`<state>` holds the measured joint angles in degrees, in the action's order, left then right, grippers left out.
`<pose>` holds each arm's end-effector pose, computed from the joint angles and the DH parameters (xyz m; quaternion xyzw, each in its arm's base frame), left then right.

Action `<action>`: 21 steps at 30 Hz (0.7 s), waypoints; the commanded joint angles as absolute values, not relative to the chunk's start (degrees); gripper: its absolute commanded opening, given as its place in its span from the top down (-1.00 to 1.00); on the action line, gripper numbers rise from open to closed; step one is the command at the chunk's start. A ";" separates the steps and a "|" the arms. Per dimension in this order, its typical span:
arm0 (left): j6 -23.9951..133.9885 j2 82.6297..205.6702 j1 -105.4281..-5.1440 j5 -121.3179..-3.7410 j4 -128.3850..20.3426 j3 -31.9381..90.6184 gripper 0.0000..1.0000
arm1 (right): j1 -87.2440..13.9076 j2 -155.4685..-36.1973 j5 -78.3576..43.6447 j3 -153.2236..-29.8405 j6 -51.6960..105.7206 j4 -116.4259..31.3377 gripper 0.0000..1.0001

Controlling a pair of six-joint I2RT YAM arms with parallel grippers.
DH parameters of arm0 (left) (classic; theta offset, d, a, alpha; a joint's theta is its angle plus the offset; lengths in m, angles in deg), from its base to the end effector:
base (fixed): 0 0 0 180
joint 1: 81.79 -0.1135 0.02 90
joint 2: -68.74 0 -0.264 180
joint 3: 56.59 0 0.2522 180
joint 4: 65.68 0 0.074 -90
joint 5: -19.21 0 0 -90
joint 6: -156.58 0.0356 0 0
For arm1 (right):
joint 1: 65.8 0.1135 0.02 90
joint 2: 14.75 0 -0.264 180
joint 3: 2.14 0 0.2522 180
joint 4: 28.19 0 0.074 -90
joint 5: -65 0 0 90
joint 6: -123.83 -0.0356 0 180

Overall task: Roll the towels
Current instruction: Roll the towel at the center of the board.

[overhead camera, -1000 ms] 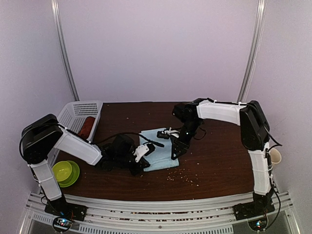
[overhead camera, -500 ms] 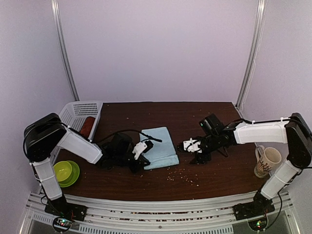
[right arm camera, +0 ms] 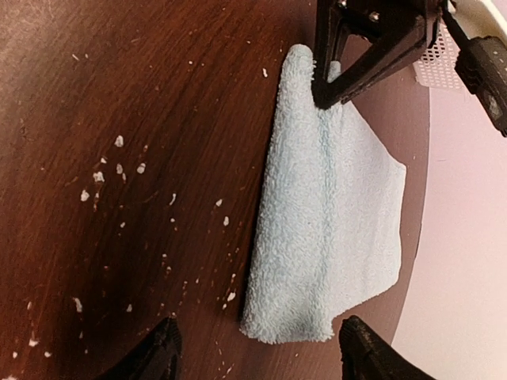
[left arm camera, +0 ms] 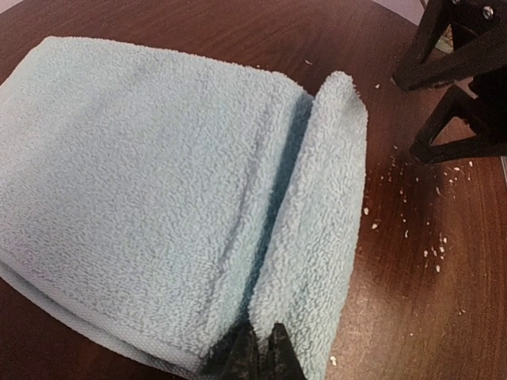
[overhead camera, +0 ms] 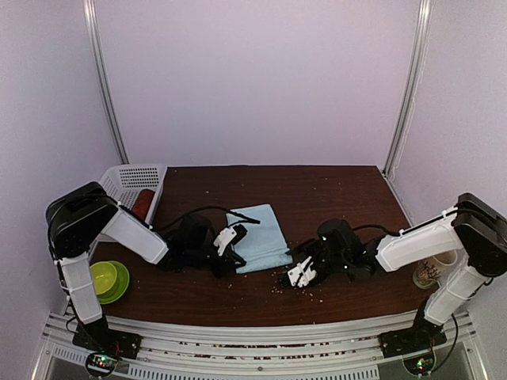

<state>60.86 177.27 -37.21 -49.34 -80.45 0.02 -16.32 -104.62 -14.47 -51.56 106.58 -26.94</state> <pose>0.2365 -0.2513 0.1006 0.3708 0.8022 -0.3367 0.3250 0.1872 0.2291 0.1450 -0.8066 0.4001 -0.0050 0.4351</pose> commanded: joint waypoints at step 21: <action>60.51 179.75 -38.52 -47.68 -76.05 -2.13 1.00 | -10.14 -124.60 -39.57 -54.23 105.90 -2.58 0.02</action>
